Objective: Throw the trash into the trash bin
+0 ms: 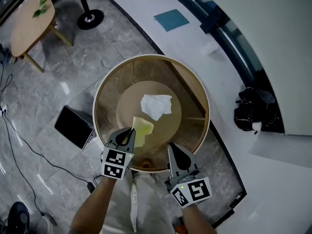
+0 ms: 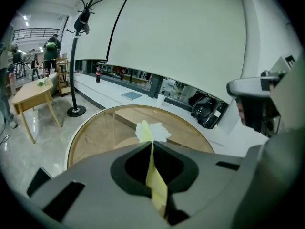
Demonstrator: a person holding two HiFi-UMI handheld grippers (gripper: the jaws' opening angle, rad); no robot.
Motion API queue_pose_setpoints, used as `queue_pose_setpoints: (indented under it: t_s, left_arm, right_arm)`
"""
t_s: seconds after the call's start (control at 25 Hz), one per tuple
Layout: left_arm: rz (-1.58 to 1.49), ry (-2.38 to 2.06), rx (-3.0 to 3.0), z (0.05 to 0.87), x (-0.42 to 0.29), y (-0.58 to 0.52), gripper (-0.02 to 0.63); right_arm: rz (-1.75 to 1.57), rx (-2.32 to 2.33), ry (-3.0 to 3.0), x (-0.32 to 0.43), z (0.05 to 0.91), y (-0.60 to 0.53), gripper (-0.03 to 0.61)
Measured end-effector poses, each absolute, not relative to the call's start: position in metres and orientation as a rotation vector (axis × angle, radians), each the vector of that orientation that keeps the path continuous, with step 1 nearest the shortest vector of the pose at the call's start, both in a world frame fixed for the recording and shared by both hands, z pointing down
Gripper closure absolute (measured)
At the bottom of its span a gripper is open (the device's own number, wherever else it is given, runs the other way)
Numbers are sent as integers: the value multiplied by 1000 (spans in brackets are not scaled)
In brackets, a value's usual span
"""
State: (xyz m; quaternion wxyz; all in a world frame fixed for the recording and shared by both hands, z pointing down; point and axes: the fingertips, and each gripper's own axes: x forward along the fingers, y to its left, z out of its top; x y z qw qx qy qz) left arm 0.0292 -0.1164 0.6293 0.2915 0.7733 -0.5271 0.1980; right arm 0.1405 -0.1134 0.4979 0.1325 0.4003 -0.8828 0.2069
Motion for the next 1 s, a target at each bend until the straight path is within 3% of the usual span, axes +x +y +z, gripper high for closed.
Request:
queue_pose_setpoints:
  t_s: [0.32, 0.76, 1.0]
  left_arm:
    - [410, -1563, 1965, 601, -47, -102, 591]
    - [314, -1881, 1706, 561, -239, -24, 591]
    - [267, -1989, 1584, 557, -300, 9, 591]
  right_arm:
    - [568, 974, -2631, 58, 493, -107, 561]
    - [537, 581, -2744, -120, 483, -62, 562]
    - [511, 431, -2757, -181, 481, -41, 561]
